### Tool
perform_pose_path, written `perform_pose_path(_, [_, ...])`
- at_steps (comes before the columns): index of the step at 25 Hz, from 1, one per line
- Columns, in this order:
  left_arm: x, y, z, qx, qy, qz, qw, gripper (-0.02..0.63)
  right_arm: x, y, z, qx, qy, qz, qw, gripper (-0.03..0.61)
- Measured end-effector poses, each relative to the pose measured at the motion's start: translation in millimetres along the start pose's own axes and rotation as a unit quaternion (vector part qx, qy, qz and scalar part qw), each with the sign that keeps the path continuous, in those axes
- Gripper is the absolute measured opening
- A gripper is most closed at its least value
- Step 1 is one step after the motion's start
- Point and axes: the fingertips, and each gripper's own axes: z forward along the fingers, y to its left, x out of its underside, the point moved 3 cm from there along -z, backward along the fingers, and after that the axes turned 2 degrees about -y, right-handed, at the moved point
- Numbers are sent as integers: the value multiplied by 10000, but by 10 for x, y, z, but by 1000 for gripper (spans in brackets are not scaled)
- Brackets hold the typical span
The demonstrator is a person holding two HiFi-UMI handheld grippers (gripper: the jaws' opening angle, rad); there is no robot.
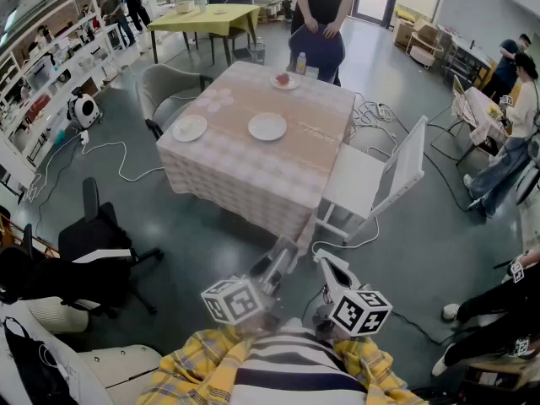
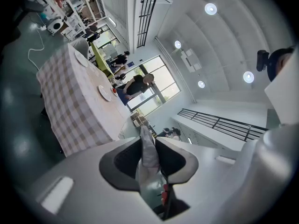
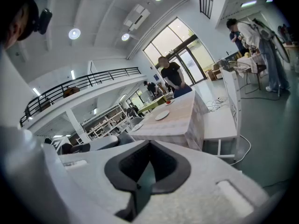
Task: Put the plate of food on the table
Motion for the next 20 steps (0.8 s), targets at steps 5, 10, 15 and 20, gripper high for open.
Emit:
perform_pose_path(5, [39,10,0,-11,-25,-18,10000,86,4,-35,-1,-28,16,-3,10000,-5])
perform_pose_path(10, [52,-6,31,-34,-70,-33,10000,86,-46,-74,2,-37,16,-70,10000,-5])
perform_pose_path(15, [118,10,85,-110,-101,-120,9998,86,-56,-146,-17,-63,57,-110,9999,-5])
perform_pose_path(20, [261,-7,172,-126,-126,-260,9995,86,-74,-162,-88,-598,22,24,9982,-5])
